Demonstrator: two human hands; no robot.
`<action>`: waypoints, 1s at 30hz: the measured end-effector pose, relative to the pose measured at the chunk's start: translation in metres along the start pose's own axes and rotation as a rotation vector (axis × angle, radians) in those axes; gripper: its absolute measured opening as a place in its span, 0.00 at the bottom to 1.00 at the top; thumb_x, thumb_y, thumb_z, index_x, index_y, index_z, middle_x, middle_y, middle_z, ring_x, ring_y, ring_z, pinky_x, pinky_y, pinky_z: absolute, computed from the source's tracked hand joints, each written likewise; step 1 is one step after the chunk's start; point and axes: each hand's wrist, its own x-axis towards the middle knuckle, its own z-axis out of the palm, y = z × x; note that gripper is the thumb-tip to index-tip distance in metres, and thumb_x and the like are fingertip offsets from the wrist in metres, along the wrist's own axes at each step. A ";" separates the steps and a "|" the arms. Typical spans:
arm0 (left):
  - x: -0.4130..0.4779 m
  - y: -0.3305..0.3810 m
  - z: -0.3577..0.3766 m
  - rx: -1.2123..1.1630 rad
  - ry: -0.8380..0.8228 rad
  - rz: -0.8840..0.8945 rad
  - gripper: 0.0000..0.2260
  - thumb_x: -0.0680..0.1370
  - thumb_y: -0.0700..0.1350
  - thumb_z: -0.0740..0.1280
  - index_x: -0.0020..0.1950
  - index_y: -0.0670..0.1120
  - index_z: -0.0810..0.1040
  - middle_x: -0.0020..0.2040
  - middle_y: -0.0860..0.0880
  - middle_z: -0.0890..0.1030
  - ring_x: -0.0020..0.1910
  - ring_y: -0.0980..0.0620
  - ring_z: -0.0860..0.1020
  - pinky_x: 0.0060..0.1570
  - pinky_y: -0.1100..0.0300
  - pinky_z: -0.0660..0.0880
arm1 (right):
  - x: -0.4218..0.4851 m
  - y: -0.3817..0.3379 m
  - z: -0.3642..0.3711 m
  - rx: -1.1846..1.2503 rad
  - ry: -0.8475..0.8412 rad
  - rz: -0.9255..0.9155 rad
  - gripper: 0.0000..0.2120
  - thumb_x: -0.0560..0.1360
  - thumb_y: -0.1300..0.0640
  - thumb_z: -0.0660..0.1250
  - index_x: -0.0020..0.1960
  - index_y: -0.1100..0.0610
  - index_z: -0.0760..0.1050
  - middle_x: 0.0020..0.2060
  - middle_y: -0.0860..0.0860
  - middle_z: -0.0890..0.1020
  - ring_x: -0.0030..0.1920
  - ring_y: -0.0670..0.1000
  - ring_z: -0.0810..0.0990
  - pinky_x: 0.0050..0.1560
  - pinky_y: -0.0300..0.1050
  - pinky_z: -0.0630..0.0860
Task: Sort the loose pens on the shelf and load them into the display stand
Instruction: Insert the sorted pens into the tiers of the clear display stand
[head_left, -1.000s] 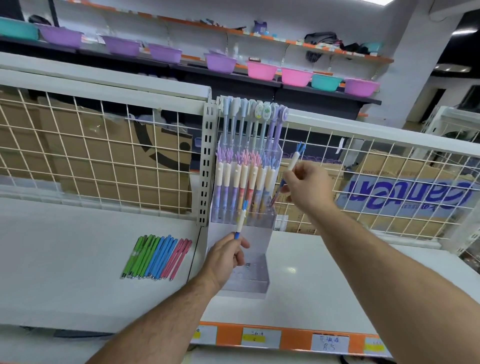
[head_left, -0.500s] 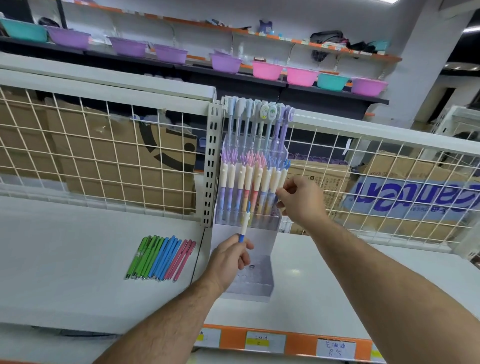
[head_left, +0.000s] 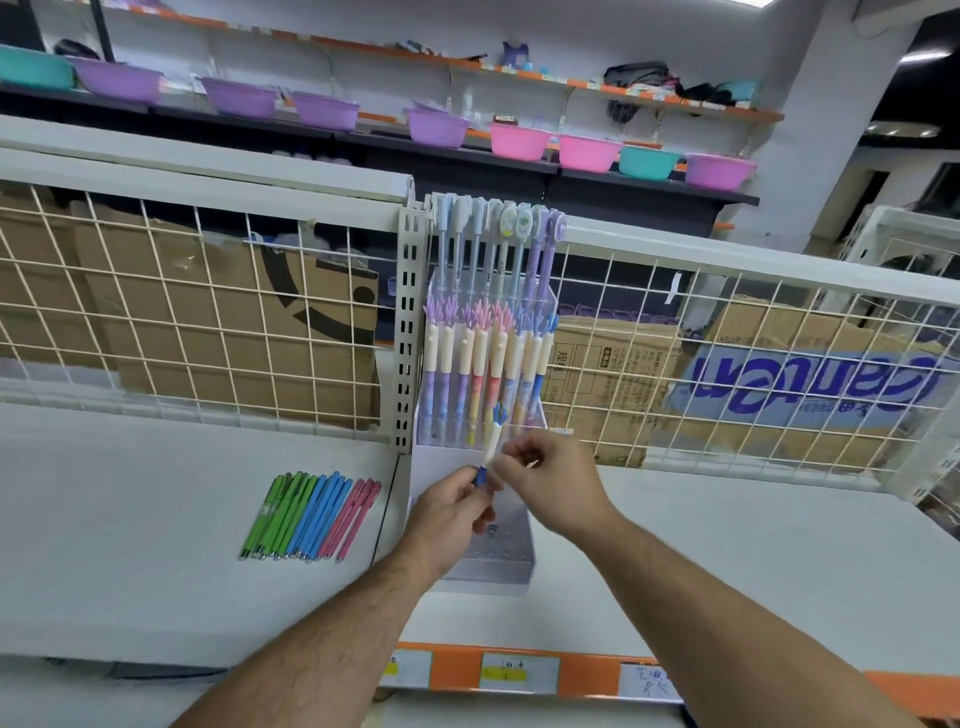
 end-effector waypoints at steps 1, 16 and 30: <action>-0.001 0.001 0.001 0.002 -0.004 0.005 0.07 0.83 0.46 0.63 0.50 0.50 0.81 0.39 0.47 0.80 0.36 0.56 0.78 0.36 0.67 0.74 | 0.000 0.000 0.004 -0.014 -0.012 -0.019 0.04 0.71 0.54 0.73 0.38 0.52 0.81 0.34 0.46 0.83 0.34 0.43 0.79 0.40 0.39 0.76; 0.001 0.000 -0.002 0.391 -0.076 0.085 0.14 0.74 0.49 0.74 0.59 0.54 0.80 0.53 0.56 0.81 0.54 0.59 0.78 0.54 0.68 0.73 | 0.013 -0.031 -0.051 0.088 0.155 0.009 0.06 0.77 0.59 0.68 0.41 0.57 0.77 0.32 0.51 0.84 0.37 0.53 0.85 0.36 0.53 0.81; 0.001 -0.011 -0.019 0.662 -0.075 0.063 0.19 0.70 0.50 0.77 0.60 0.57 0.80 0.58 0.54 0.73 0.54 0.58 0.76 0.54 0.68 0.69 | 0.035 -0.048 -0.067 0.034 0.294 -0.020 0.08 0.78 0.56 0.67 0.40 0.51 0.77 0.35 0.49 0.84 0.41 0.51 0.86 0.42 0.52 0.84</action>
